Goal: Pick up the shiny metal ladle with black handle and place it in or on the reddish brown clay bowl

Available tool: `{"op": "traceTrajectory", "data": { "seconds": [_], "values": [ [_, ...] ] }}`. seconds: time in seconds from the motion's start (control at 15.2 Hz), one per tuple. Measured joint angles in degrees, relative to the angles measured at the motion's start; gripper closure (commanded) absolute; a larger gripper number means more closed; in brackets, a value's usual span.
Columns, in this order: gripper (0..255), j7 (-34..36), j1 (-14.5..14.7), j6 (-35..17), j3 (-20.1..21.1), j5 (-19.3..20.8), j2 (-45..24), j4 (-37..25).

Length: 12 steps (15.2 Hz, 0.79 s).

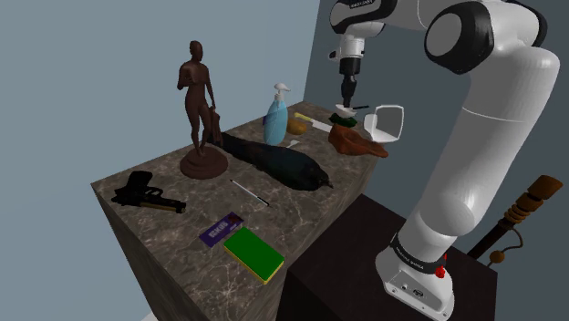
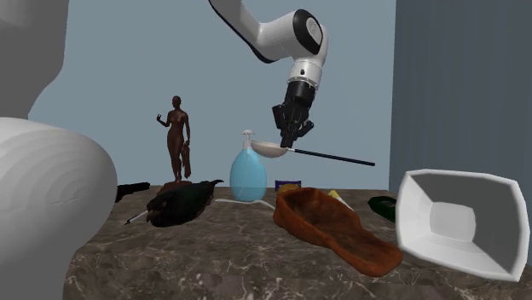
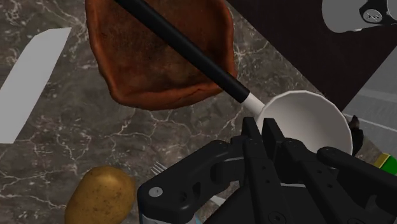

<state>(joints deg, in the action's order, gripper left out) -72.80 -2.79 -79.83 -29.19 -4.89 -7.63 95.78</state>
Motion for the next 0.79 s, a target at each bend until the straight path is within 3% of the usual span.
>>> {"op": "traceTrajectory", "data": {
  "seconds": [0.33, 0.79],
  "values": [
    [255, -3.45, -1.8, -0.1, -1.91, 3.14, 3.82, 3.5],
    [255, -3.84, -1.89, -5.14, -2.0, 3.21, 3.75, 8.54]
  ]
}}
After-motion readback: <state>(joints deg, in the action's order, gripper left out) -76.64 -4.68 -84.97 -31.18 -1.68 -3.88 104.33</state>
